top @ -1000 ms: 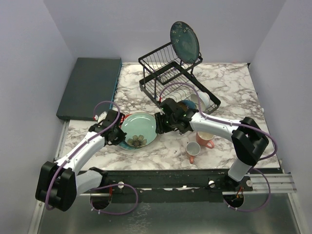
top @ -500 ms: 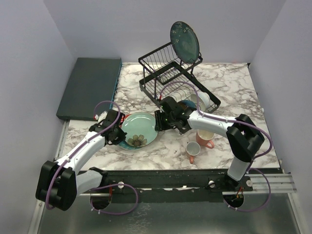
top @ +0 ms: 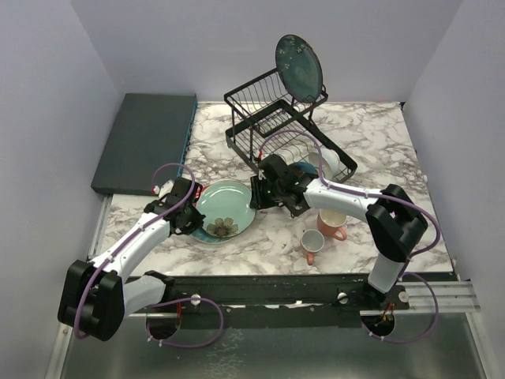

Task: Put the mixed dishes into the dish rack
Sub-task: Pick up the plate at the center of the board.

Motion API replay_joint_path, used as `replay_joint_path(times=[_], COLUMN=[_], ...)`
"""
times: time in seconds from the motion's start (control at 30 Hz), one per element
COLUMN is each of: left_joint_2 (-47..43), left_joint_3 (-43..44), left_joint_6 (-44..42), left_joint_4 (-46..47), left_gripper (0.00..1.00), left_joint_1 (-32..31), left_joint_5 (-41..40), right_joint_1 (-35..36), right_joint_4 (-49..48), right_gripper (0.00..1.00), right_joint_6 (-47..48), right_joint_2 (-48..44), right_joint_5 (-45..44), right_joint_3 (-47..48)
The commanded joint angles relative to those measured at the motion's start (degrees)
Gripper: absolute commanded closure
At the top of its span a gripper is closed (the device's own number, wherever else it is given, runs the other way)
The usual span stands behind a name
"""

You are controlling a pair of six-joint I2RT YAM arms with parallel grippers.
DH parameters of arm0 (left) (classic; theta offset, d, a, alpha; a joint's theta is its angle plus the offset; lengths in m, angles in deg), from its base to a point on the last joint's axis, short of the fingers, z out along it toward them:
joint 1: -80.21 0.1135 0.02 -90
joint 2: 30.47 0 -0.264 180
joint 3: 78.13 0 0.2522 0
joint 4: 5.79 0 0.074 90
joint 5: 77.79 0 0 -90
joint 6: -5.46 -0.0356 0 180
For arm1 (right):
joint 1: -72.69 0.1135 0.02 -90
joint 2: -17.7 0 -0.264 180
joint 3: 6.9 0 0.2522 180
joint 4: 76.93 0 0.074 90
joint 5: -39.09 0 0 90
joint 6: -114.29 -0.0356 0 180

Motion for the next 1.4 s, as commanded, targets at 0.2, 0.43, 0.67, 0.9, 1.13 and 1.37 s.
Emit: replay_joint_path(times=[0.2, 0.43, 0.67, 0.9, 1.13, 1.37], left_joint_2=[2.09, 1.91, 1.92, 1.73, -0.23, -1.17], left_joint_3=[-1.53, -1.71, -1.80, -1.56, -0.80, 0.34], left_joint_6=[-1.74, -2.09, -2.44, -2.68, -2.40, -2.90], left_joint_4=[-1.30, -0.83, -0.48, -0.52, -0.55, -0.49], left_gripper=[1.00, 1.00, 1.00, 1.00, 1.00, 1.00], left_joint_1=[-0.08, -0.08, -0.08, -0.08, -0.08, -0.08], left_joint_5=[1.30, 1.92, 2.44, 2.71, 3.58, 4.74], right_joint_1=[0.11, 0.11, 0.11, 0.11, 0.13, 0.11], right_joint_4=[-9.76, -15.01, -19.63, -21.03, -20.16, -20.11], right_gripper=[0.70, 0.72, 0.74, 0.75, 0.77, 0.78], right_joint_6=[-1.37, -1.49, -1.15, -0.46, -0.02, -0.26], right_joint_2=[-1.97, -3.85, -6.66, -8.15, -7.91, -7.37], right_joint_5=[6.04, 8.64, 9.84, 10.70, 10.43, 11.44], right_joint_3=[-3.59, -6.47, -9.61, -10.74, -11.18, -11.54])
